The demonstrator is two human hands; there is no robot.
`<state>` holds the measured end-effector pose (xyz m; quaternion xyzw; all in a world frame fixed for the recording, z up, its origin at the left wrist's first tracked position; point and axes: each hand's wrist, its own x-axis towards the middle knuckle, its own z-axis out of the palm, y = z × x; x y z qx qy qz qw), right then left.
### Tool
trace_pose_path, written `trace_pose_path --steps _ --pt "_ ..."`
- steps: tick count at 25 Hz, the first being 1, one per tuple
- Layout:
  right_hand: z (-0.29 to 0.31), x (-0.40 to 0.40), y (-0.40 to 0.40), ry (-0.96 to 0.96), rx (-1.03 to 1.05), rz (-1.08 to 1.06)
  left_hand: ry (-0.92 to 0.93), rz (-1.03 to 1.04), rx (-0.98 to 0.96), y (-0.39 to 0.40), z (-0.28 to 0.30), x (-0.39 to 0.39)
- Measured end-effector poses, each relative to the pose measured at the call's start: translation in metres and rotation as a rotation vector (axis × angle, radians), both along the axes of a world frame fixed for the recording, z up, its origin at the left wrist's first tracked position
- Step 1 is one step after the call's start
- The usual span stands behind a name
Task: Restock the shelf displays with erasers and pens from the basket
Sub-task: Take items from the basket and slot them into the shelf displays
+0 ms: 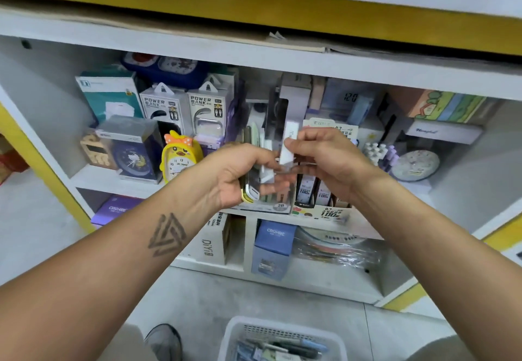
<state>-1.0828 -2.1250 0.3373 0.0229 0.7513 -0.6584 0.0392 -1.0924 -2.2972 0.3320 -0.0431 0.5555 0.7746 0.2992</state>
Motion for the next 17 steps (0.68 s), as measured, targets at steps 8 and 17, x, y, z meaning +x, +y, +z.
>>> trace_pose_path --steps 8,17 --pt "0.015 0.03 0.089 0.173 0.198 -0.16 -0.048 -0.026 0.026 0.05 0.006 0.007" --pt "0.011 0.043 0.122 0.158 0.149 -0.142 -0.078 0.027 0.057 0.064 0.002 0.001"
